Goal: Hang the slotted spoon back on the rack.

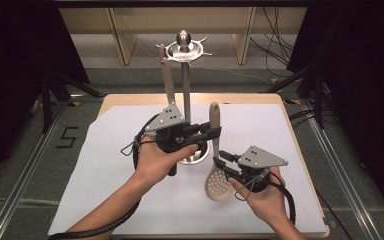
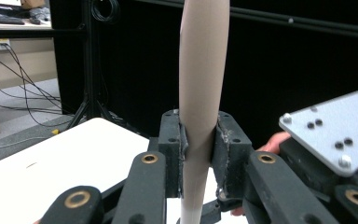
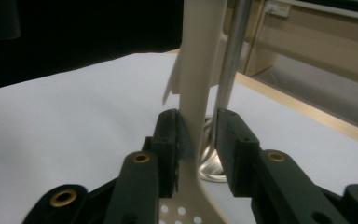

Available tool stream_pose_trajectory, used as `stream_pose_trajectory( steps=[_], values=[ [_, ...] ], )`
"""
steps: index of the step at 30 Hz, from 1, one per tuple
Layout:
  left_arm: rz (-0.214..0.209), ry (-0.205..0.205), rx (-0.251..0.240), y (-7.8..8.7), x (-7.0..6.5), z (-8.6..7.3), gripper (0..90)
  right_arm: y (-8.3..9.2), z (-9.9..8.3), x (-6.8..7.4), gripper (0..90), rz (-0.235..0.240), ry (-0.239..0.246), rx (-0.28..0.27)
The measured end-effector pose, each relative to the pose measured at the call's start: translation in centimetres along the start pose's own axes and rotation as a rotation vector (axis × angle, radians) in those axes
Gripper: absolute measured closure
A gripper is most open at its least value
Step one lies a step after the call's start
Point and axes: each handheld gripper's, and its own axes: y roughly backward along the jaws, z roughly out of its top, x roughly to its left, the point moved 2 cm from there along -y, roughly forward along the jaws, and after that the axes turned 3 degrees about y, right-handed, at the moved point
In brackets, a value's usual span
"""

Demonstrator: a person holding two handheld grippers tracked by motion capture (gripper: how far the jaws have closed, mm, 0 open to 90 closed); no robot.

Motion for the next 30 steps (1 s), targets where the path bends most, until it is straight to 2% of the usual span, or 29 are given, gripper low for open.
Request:
stream_pose_trajectory(
  steps=[2,4,7,11,13,14,16,17,18,19,20,22,23,24,25,26,27,28,29,30],
  values=[
    [-0.006,-0.012,0.009,0.2,0.1,-0.1,74.2,0.1,0.1,0.0,66.4,0.005,0.005,-0.006],
    [-0.009,-0.022,0.017,0.5,0.2,-0.1,74.2,0.1,0.2,0.2,64.8,0.046,-0.023,-0.002],
    [-0.004,-0.022,0.023,0.7,0.5,-0.3,74.1,0.1,0.2,0.1,63.9,0.031,0.007,-0.013],
    [-0.008,-0.020,0.024,0.9,0.6,-0.4,74.1,0.3,0.4,0.3,63.8,0.052,-0.023,0.005],
    [-0.016,-0.019,0.027,0.9,0.6,-0.4,74.1,0.2,0.6,0.3,64.0,0.049,-0.003,-0.019],
    [-0.020,-0.017,0.027,0.9,0.5,-0.4,74.1,0.2,0.8,0.3,64.3,0.071,-0.008,-0.014],
    [-0.027,-0.017,0.028,0.9,0.5,-0.4,74.1,0.2,1.2,0.4,65.7,0.081,-0.034,-0.022],
    [-0.029,-0.018,0.027,0.9,0.5,-0.4,74.1,0.2,1.4,0.3,66.8,0.088,-0.025,-0.024],
    [-0.033,-0.020,0.028,0.9,0.4,-0.3,74.1,0.1,1.6,-0.1,68.1,0.070,0.009,-0.042],
    [-0.035,-0.020,0.028,0.9,0.4,-0.3,74.1,0.0,1.8,0.0,69.5,0.093,-0.007,-0.045],
    [-0.038,-0.019,0.027,0.9,0.3,-0.3,74.1,0.0,2.0,-0.2,70.0,0.086,0.005,-0.047],
    [-0.042,-0.023,0.027,0.9,0.3,-0.2,74.1,0.0,2.3,0.0,72.0,0.119,-0.042,-0.031],
    [-0.044,-0.023,0.025,0.9,0.2,-0.2,74.1,-0.2,2.4,-0.1,73.2,0.107,-0.021,-0.050],
    [-0.044,-0.024,0.025,0.9,0.2,-0.2,74.1,-0.2,2.6,0.0,75.1,0.127,-0.034,-0.035],
    [-0.043,-0.025,0.023,0.9,0.2,-0.2,74.0,-0.3,2.7,0.0,76.4,0.127,-0.031,-0.030],
    [-0.042,-0.028,0.019,0.9,0.3,-0.1,74.0,-0.4,2.8,-0.1,76.8,0.118,-0.009,-0.036],
    [-0.039,-0.029,0.016,0.9,0.3,-0.1,73.9,-0.4,2.9,0.1,77.0,0.107,-0.039,-0.025],
    [-0.033,-0.031,0.012,0.8,0.3,-0.2,73.8,-0.4,3.0,0.1,77.2,0.073,-0.029,-0.025],
    [-0.023,-0.030,0.004,0.8,0.3,-0.2,73.4,-0.4,3.1,0.4,77.3,0.054,-0.058,-0.014],
    [-0.013,-0.040,-0.002,0.8,0.3,-0.2,71.5,-0.5,3.2,0.2,77.4,0.033,-0.029,-0.013]
  ],
)
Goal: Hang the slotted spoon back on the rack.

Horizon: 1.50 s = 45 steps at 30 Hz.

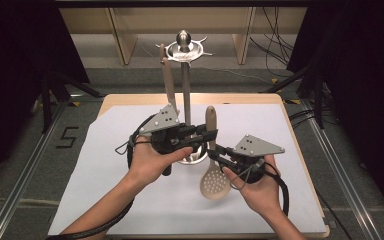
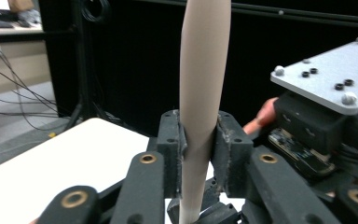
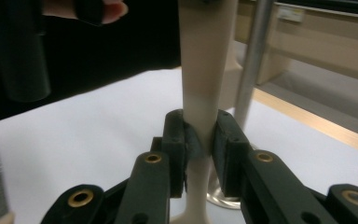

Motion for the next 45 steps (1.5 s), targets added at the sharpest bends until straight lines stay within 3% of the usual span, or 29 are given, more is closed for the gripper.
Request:
stream_pose_trajectory(
  steps=[1,3,4,5,7,9,10,12,14,18,20,22,23,24,28,30,32,37,38,39,45],
  values=[
    [0.019,-0.012,-0.002,0.0,0.0,0.0,67.7,-0.1,0.0,0.1,77.5,-0.035,-0.006,0.001],
    [0.055,-0.036,0.004,-0.1,0.1,-0.1,59.4,-0.2,0.0,0.3,77.5,-0.059,-0.027,0.021],
    [0.061,-0.033,0.007,-0.1,0.1,-0.2,57.8,-0.2,0.0,0.2,77.5,-0.073,-0.010,0.028],
    [0.062,-0.032,0.005,-0.1,0.2,-0.2,57.1,-0.2,-0.1,0.3,77.5,-0.071,-0.056,0.038],
    [0.063,-0.036,0.009,-0.2,0.2,-0.3,56.0,-0.3,-0.1,0.3,77.5,-0.076,-0.054,0.042],
    [0.059,-0.038,0.010,-0.3,0.1,-0.4,56.7,-0.5,-0.2,0.2,77.5,-0.098,-0.046,0.033],
    [0.054,-0.037,0.012,-0.4,0.0,-0.4,57.3,-0.4,-0.2,0.3,77.4,-0.090,-0.061,0.044],
    [0.046,-0.030,0.014,-0.6,-0.1,-0.5,58.5,-0.5,-0.2,0.2,77.5,-0.080,-0.033,0.046],
    [0.035,-0.024,0.015,-0.7,-0.1,-0.6,60.6,-0.6,-0.2,0.3,77.5,-0.076,-0.039,0.037],
    [0.028,-0.032,0.021,-0.9,-0.3,-0.6,66.2,-0.5,-0.1,0.2,77.5,-0.098,-0.032,0.037],
    [0.019,-0.028,0.023,-0.9,-0.3,-0.6,69.3,-0.4,-0.1,0.3,77.6,-0.107,-0.051,0.028],
    [0.017,-0.034,0.026,-0.9,-0.3,-0.6,72.0,-0.4,0.0,0.3,77.5,-0.089,-0.044,0.028],
    [0.017,-0.039,0.027,-0.9,-0.3,-0.6,72.5,-0.3,0.0,0.3,77.5,-0.105,-0.033,0.032],
    [0.020,-0.044,0.028,-0.9,-0.3,-0.6,73.0,-0.4,0.0,0.4,77.5,-0.096,-0.062,0.029],
    [0.013,-0.040,0.037,-0.7,-0.1,-0.4,73.8,-0.3,0.0,0.6,77.3,-0.094,-0.062,0.042],
    [0.002,-0.036,0.039,-0.5,0.1,-0.4,74.1,-0.3,0.1,0.5,76.4,-0.078,-0.032,0.039],
    [-0.002,-0.031,0.038,-0.3,0.3,-0.3,74.2,-0.3,0.2,0.5,69.8,-0.065,-0.014,0.013],
    [-0.006,-0.028,0.032,0.4,1.0,-0.5,74.2,0.3,0.3,0.3,59.7,-0.078,0.008,-0.036],
    [-0.008,-0.024,0.030,0.5,1.1,-0.5,74.2,0.7,0.2,0.3,59.2,-0.093,-0.020,-0.022],
    [-0.008,-0.022,0.029,0.7,1.3,-0.5,74.2,0.9,0.1,0.0,59.0,-0.095,-0.002,-0.036],
    [-0.021,-0.025,0.029,1.7,2.1,-0.5,74.2,2.7,-1.1,-1.4,58.2,-0.146,-0.038,-0.050]
  ],
)
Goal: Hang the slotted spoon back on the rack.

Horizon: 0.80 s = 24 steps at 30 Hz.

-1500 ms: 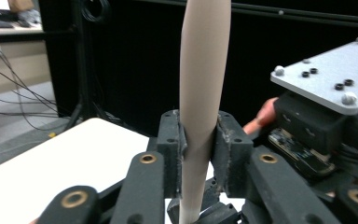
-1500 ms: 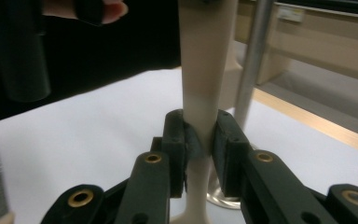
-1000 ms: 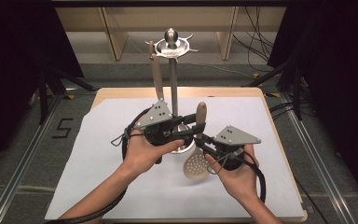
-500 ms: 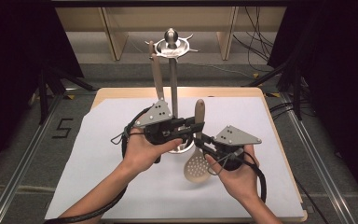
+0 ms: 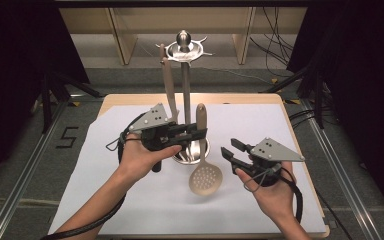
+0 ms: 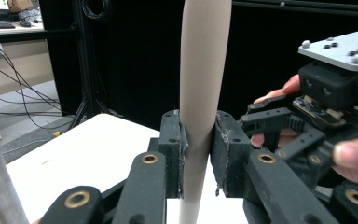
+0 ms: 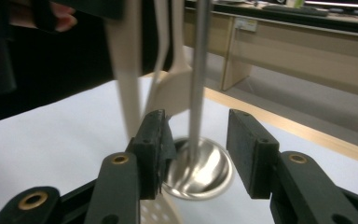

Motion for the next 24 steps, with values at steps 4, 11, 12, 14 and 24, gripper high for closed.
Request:
stream_pose_trajectory(
  steps=[4,11,12,14,24],
  values=[
    [0.007,-0.012,0.004,0.4,0.3,0.1,74.2,0.6,-1.1,-1.3,58.2,-0.034,-0.035,0.018],
    [0.006,-0.005,-0.004,0.8,0.9,0.4,74.2,0.8,-3.0,-3.8,58.4,-0.102,-0.052,0.053],
    [0.011,-0.009,-0.002,0.9,1.0,0.4,74.2,0.9,-3.3,-3.9,58.4,-0.104,-0.084,0.068],
    [0.014,-0.015,-0.006,0.8,1.2,0.5,74.2,0.8,-3.8,-4.0,58.4,-0.122,-0.140,0.086],
    [0.019,-0.025,-0.010,0.8,1.3,1.2,74.2,1.1,-5.7,-5.6,58.7,-0.137,-0.146,0.122]
  ],
)
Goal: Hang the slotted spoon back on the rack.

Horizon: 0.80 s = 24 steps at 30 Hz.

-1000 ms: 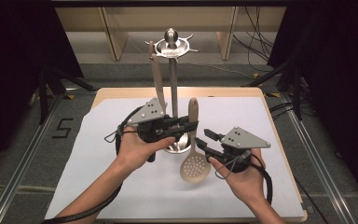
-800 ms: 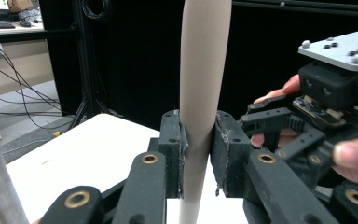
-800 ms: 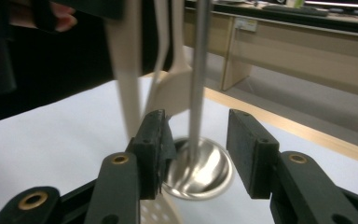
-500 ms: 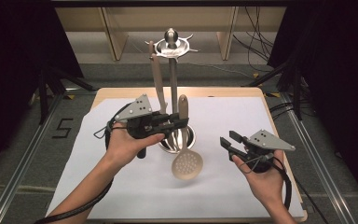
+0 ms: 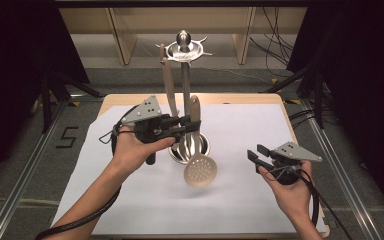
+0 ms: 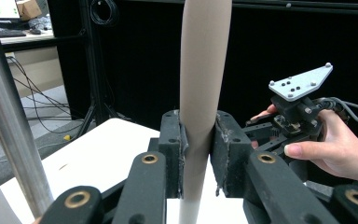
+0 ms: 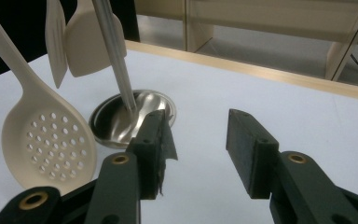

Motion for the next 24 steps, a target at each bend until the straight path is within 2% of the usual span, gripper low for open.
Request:
stream_pose_trajectory(
  steps=[1,2,4,9,10,12,13,15,16,17,19,21,22,23,24],
  values=[
    [0.003,0.004,0.000,0.0,0.0,0.0,74.2,0.1,-0.1,0.2,58.8,-0.005,-0.036,0.009],
    [0.006,0.004,0.001,0.1,0.0,0.1,74.2,0.2,-0.1,-0.2,58.8,-0.007,-0.001,0.013],
    [0.003,0.003,0.000,0.2,0.0,0.3,74.2,0.2,-0.2,0.1,59.1,-0.003,-0.041,0.024],
    [0.013,0.007,-0.003,0.3,0.3,0.6,74.2,0.2,-0.2,-0.2,59.1,-0.021,-0.014,0.019],
    [0.015,0.006,-0.003,0.3,0.3,0.6,74.2,0.2,-0.2,0.0,59.2,-0.023,-0.035,0.021],
    [0.016,0.007,-0.004,0.3,0.5,0.7,74.2,0.3,-0.2,0.1,59.2,-0.025,-0.040,0.020],
    [0.018,0.007,-0.004,0.3,0.5,0.7,74.2,0.4,-0.1,-0.2,59.2,-0.024,-0.008,0.021],
    [0.021,0.015,-0.006,0.2,0.6,0.8,74.2,0.3,-0.2,-0.3,59.2,-0.023,-0.009,0.016],
    [0.025,0.013,-0.002,0.2,0.7,0.8,74.2,0.3,-0.3,-0.4,59.2,-0.030,0.000,0.022],
    [0.025,0.011,-0.003,0.1,0.7,0.9,74.2,0.3,-0.3,-0.2,59.2,-0.020,-0.029,0.024],
    [0.027,0.006,0.000,0.1,0.8,1.0,74.2,0.3,-0.4,-0.2,59.2,-0.031,-0.035,0.018],
    [0.029,0.003,0.000,0.0,0.8,1.2,74.2,0.4,-0.4,-0.4,59.2,-0.025,-0.029,0.023],
    [0.030,0.002,0.002,0.0,0.8,1.3,74.2,0.4,-0.4,-0.6,59.2,-0.037,-0.002,0.015],
    [0.029,0.000,0.001,0.0,0.8,1.3,74.2,0.3,-0.4,-0.7,59.1,-0.033,-0.006,0.012],
    [0.032,-0.023,0.000,0.0,1.0,1.5,74.2,0.3,-0.4,-0.7,59.2,-0.039,-0.001,0.006]
  ],
)
